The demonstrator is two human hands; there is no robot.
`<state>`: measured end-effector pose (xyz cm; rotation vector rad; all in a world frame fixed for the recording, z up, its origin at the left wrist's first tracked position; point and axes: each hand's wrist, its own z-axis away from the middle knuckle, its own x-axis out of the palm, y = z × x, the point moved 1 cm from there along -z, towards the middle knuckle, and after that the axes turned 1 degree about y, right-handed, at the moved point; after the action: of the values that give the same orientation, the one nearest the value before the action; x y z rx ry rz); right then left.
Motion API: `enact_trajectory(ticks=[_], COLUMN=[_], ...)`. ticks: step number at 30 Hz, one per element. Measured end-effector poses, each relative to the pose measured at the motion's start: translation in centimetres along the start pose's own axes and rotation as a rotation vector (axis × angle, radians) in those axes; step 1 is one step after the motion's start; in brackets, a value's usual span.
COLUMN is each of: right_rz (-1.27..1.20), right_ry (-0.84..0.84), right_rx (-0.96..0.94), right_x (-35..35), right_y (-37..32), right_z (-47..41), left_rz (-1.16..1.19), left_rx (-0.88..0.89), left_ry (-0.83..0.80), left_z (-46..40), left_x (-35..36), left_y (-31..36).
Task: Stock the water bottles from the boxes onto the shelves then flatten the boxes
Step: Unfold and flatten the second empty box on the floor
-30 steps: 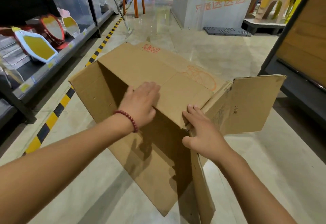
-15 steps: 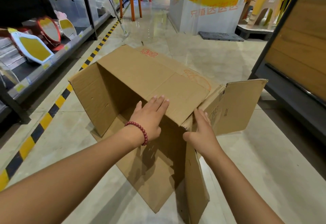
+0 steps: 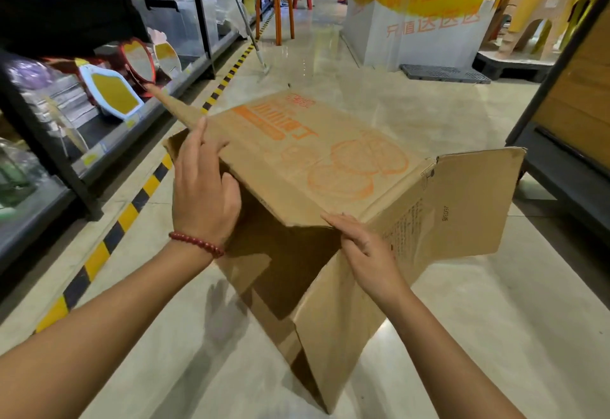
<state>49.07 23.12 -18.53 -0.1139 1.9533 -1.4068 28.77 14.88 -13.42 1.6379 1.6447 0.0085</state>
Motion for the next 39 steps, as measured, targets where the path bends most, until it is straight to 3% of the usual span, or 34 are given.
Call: enact_trajectory(ticks=[2, 4, 8, 11, 14, 17, 21, 28, 33, 39], right_rz=[0.098, 0.13, 0.159, 0.288, 0.476, 0.533, 0.557, 0.293, 0.044, -0.094], right_ry=[-0.017, -0.058, -0.296, -0.513, -0.742, -0.785, -0.639, -0.077, 0.239, 0.289], right_rx=[-0.034, -0.044, -0.034, 0.007, 0.106, 0.243, 0.419, 0.871, 0.909, 1.044], right_x=[1.3, 2.6, 5.0, 6.3, 7.3, 7.3, 7.0, 7.9, 7.8, 7.3], right_y=[0.1, 0.3, 1.2, 2.5, 4.3, 6.4, 9.7, 15.9, 17.2, 19.0], right_z=[-0.6, -0.9, -0.4, 0.2, 1.6, 3.0, 3.4, 4.3, 4.6, 4.1], left_rz=[0.024, -0.006, -0.098, -0.263, -0.39, -0.464, -0.505, -0.47, -0.497, -0.468], left_rx=[0.002, 0.052, 0.056, 0.161, 0.14, 0.081, 0.081, 0.178, 0.128, 0.062], left_ry=[0.001, -0.097, -0.54, -0.857, -1.065, -1.177, -1.267, -1.364, -1.393, -1.319], left_z=[-0.2, -0.3, 1.0, 3.2, 6.0, 9.1, 12.2, 17.2, 19.6, 19.9], left_x=[-1.0, -1.1, 1.2, 4.2, 6.2, 7.7, 9.4, 13.1, 14.5, 14.5], left_y=[-1.1, -1.7, -1.8, -2.5, -4.1, -6.3, -8.3, -8.7, -9.0, -9.1])
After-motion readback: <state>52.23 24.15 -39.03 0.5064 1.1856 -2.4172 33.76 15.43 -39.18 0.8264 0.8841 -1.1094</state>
